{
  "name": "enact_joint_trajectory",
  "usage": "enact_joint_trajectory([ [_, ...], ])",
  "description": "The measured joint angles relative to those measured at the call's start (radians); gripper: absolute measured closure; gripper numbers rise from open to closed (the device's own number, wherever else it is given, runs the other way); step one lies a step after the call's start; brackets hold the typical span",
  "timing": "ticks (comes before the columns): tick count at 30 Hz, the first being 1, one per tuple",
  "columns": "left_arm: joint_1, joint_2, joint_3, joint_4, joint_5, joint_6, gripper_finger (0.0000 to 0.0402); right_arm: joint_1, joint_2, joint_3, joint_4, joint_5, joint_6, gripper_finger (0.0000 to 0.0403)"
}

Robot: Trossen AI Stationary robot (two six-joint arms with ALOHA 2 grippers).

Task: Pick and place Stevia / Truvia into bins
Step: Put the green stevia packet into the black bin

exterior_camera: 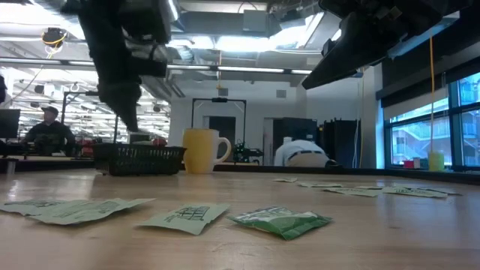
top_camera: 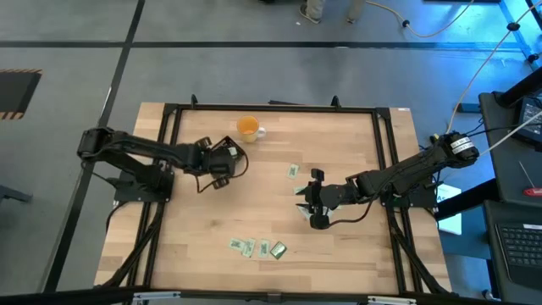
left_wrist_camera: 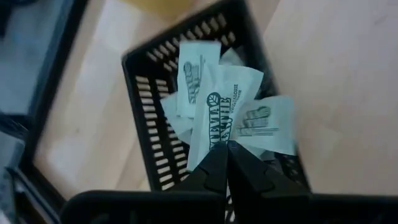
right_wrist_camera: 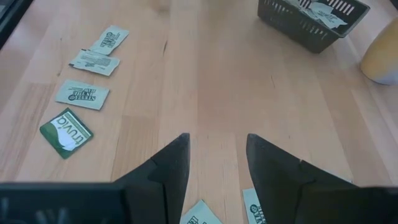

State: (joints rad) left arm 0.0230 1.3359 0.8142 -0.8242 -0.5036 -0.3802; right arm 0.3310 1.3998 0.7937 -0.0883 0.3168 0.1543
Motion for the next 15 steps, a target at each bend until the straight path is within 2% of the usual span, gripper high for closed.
enact_joint_trajectory([
  [5, 0.076, 0.0, -0.071, 0.072, 0.04, -0.003, 0.0398, 0.0, 0.0, 0.0, 0.0, 0.0, -0.002, 0.0241],
  [11, 0.129, 0.0, -0.077, 0.118, 0.06, -0.001, 0.0397, 0.0, 0.0, 0.0, 0.016, 0.0, -0.024, 0.0241],
  [15, 0.147, 0.0, -0.077, 0.122, 0.074, 0.028, 0.0382, 0.0, 0.0, 0.0, 0.026, 0.0, -0.031, 0.0241],
])
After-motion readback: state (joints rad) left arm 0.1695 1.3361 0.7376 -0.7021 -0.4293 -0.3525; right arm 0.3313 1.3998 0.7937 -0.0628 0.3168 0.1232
